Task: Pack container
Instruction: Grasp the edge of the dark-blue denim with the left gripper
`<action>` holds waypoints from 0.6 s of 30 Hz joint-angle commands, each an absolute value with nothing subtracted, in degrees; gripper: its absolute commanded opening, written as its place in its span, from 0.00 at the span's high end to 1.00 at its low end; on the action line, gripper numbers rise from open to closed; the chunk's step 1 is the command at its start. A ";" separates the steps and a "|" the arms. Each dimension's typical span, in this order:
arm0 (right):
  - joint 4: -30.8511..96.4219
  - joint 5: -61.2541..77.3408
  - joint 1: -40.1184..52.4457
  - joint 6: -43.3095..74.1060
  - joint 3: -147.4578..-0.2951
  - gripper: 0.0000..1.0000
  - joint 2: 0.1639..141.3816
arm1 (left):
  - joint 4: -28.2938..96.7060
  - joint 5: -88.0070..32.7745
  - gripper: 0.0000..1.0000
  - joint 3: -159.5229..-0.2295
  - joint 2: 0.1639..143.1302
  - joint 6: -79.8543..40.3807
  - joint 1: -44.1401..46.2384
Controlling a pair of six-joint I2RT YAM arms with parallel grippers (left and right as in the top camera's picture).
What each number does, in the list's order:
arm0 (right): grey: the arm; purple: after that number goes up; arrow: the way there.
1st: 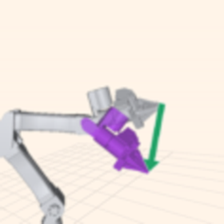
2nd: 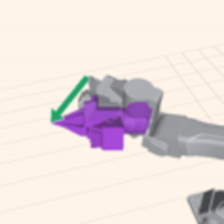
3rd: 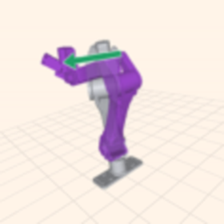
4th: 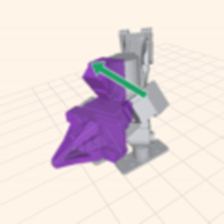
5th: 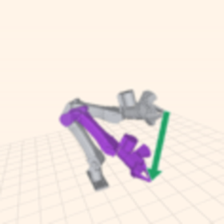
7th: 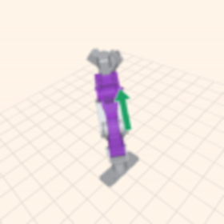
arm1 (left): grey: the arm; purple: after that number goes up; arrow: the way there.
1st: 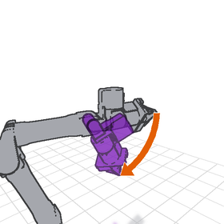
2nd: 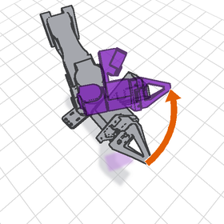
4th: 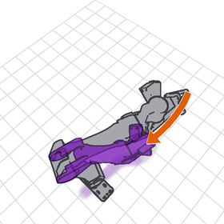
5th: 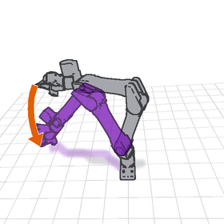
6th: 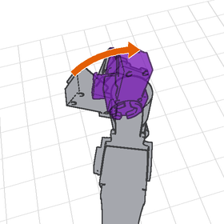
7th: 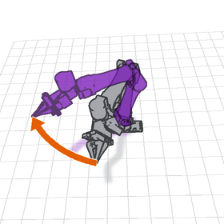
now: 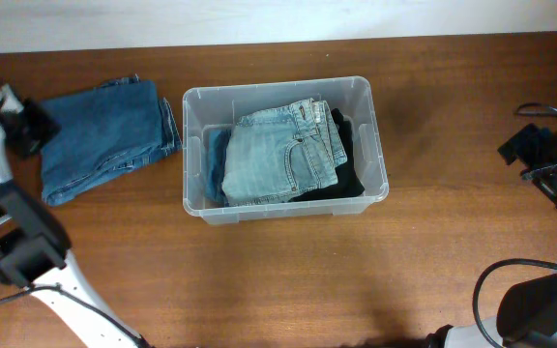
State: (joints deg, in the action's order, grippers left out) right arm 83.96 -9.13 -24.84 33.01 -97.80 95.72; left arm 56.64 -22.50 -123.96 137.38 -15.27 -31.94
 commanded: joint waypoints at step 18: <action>83.99 -9.45 -25.15 33.52 -97.65 0.01 94.98 | 65.41 -36.71 0.28 -124.92 141.43 12.97 -46.00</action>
State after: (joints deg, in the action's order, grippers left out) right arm 83.99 -9.13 -24.84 32.99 -97.80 95.72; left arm 65.39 -34.06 -123.98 139.41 10.15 -46.41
